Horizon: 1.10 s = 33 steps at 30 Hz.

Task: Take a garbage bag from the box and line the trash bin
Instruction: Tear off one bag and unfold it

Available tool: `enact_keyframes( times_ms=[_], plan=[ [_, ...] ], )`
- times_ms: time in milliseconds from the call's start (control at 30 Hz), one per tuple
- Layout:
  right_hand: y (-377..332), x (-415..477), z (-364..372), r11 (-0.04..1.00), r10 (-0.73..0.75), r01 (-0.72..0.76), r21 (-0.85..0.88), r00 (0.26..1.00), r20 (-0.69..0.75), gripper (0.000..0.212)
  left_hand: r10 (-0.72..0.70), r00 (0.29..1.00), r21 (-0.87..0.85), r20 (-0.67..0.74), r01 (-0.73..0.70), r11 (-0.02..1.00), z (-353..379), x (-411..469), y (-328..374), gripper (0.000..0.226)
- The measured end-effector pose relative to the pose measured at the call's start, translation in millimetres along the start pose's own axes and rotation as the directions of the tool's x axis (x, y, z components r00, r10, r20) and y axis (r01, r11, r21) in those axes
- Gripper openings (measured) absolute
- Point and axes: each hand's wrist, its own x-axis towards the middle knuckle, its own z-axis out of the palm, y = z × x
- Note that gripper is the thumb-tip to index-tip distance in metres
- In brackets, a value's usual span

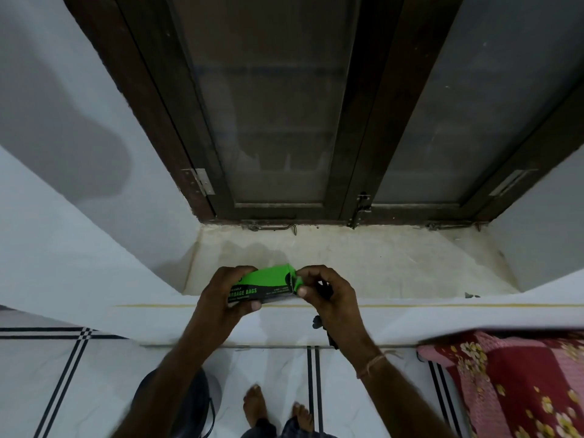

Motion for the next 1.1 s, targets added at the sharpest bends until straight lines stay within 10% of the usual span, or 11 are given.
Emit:
enact_keyframes(
  times_ms=[167, 400, 1100],
  plan=[
    [3, -3, 0, 0.96, 0.056, -0.097, -0.264, 0.985, -0.16, 0.081, 0.013, 1.0, 0.008, 0.02, -0.013, 1.0, 3, -8, -3, 0.058],
    [-9, -19, 2, 0.988, 0.133, -0.122, 0.094, 0.984, -0.119, 0.037, -0.047, 0.998, 0.013, -0.046, 0.047, 0.999, 6, -12, 0, 0.054],
    [2, -16, 26, 0.991, -0.119, 0.109, -0.072, 0.981, -0.156, 0.024, -0.068, 0.992, 0.081, -0.106, 0.077, 0.994, 8, -17, 4, 0.057]
  ],
)
